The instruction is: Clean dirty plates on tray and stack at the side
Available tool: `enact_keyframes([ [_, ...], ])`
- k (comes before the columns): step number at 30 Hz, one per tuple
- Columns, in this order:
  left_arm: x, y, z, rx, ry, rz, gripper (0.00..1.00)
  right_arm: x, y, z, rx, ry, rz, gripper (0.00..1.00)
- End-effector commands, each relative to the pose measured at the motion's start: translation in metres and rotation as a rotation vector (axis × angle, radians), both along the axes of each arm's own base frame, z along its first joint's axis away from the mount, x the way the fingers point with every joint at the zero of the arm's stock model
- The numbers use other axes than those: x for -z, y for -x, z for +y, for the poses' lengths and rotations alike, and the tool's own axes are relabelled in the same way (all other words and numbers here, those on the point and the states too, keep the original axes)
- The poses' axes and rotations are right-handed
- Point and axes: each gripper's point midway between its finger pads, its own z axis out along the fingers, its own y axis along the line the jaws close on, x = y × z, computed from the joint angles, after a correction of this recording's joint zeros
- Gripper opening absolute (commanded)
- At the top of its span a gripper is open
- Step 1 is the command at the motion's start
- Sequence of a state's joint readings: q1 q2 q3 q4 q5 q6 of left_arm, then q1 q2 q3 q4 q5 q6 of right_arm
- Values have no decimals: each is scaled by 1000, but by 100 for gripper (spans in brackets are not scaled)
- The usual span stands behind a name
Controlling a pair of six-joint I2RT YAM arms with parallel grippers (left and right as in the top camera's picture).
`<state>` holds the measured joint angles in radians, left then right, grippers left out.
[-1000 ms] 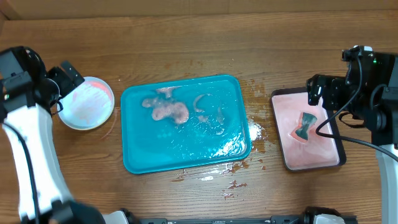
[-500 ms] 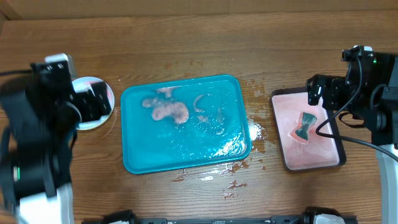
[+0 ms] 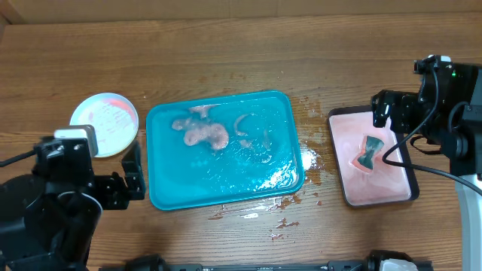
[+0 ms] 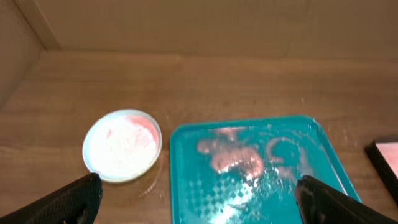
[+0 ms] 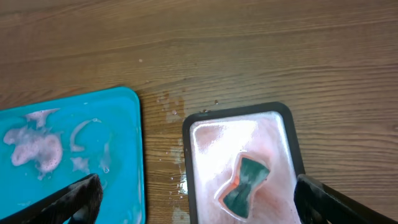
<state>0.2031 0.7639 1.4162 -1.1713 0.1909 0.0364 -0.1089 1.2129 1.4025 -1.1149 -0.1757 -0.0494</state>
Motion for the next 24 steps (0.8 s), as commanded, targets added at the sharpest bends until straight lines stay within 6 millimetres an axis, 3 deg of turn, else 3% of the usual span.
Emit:
enact_keyframes([
  [1, 10, 8, -2, 11, -1, 53, 100, -8, -3, 0, -4, 7, -24, 100],
  [11, 25, 18, -7, 23, 29, 126, 100, -8, -3, 0, -4, 7, -24, 100],
  [24, 26, 18, -8, 23, 30, 130, 100, -8, -3, 0, -4, 7, -24, 100],
])
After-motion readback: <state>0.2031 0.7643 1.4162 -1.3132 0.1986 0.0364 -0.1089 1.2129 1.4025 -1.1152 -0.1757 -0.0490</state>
